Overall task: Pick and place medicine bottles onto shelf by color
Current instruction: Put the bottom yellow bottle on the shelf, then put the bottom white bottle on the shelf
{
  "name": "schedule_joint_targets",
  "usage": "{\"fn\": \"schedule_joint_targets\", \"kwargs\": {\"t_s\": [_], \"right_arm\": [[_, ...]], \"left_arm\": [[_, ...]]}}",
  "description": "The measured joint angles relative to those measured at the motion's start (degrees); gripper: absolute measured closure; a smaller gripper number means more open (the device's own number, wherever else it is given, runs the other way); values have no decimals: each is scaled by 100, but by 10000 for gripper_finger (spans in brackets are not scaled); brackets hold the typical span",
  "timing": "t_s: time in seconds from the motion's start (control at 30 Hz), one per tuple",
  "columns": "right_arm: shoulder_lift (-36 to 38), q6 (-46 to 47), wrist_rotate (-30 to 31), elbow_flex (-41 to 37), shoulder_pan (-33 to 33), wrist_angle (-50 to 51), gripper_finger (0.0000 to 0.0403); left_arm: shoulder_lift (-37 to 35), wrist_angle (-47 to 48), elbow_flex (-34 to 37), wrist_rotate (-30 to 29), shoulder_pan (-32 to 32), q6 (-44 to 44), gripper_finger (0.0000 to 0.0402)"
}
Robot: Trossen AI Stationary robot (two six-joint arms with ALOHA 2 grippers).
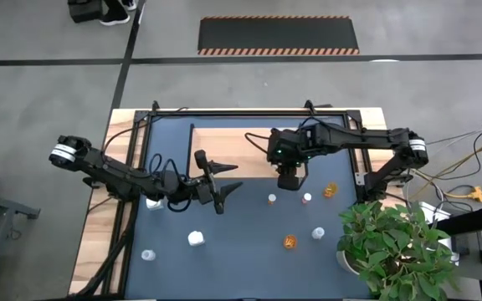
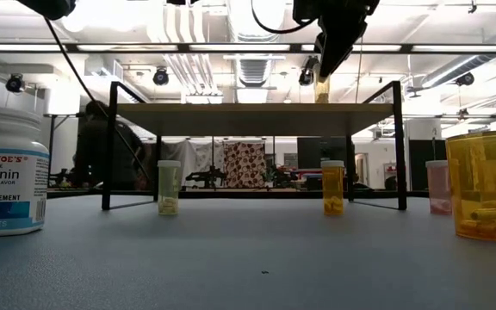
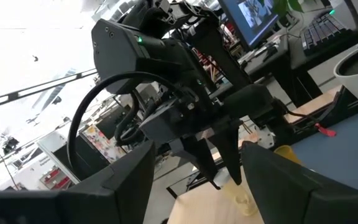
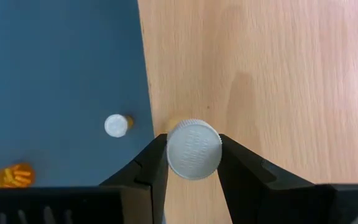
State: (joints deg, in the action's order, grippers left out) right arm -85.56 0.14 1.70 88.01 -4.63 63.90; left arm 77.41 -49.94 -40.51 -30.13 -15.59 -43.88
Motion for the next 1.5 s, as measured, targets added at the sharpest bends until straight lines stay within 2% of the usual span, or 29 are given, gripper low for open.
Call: {"fn": "schedule_joint_targets", "kwargs": {"t_s": [0.3, 0.57, 0.77, 0.9, 1.23, 1.5], "right_arm": [[41, 4, 290, 102, -48, 28, 234], [73, -207, 290, 520, -39, 310, 230], [379, -358, 262, 612, 63, 348, 232], [709, -424, 258, 303, 157, 23, 260], [1131, -319, 288, -857, 175, -1118, 386], [1512, -372, 301, -982, 426, -1477, 390]], "left_arm": [[0, -2, 0, 0, 0, 0, 180], [0, -4, 0, 0, -14, 76, 180], [0, -4, 0, 7, -51, 662, 180], [51, 0, 0, 9, -160, 887, 180], [39, -6, 0, 7, -177, 710, 180], [63, 103, 0, 9, -241, 1160, 180]]}}
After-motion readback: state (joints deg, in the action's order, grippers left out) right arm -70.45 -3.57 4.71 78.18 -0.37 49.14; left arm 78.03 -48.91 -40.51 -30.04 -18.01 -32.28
